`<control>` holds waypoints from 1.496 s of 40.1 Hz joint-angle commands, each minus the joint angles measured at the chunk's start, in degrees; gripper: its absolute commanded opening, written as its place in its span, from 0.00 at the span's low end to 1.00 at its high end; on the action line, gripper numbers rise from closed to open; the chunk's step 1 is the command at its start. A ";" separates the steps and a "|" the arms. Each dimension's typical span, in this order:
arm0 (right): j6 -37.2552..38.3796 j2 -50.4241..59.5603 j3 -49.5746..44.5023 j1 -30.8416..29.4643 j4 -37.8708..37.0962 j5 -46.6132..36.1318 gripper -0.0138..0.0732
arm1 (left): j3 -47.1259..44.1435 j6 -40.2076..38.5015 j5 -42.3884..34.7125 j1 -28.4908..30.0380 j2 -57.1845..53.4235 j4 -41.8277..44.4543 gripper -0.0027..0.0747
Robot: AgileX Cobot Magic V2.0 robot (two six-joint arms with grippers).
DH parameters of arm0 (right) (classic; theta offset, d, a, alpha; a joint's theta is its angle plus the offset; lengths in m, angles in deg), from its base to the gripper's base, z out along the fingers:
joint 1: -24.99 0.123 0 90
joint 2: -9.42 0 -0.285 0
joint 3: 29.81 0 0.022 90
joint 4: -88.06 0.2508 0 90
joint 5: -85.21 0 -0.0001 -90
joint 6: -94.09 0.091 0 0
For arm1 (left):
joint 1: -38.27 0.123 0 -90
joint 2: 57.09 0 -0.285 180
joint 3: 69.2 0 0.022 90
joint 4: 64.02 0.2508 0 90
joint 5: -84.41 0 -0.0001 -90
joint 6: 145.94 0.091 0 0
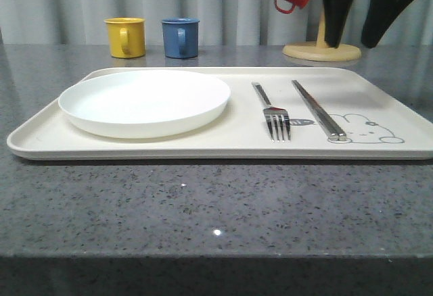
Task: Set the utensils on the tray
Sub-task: 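Lower the chopsticks beside the fork on the tray and release, then grasp the metal spoon with the right gripper and lift it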
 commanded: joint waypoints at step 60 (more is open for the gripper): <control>-27.97 -6.97 1.98 -33.27 9.75 2.30 0.58 | 1.56 -0.05 -4.39 -0.31 0.64 -0.64 0.01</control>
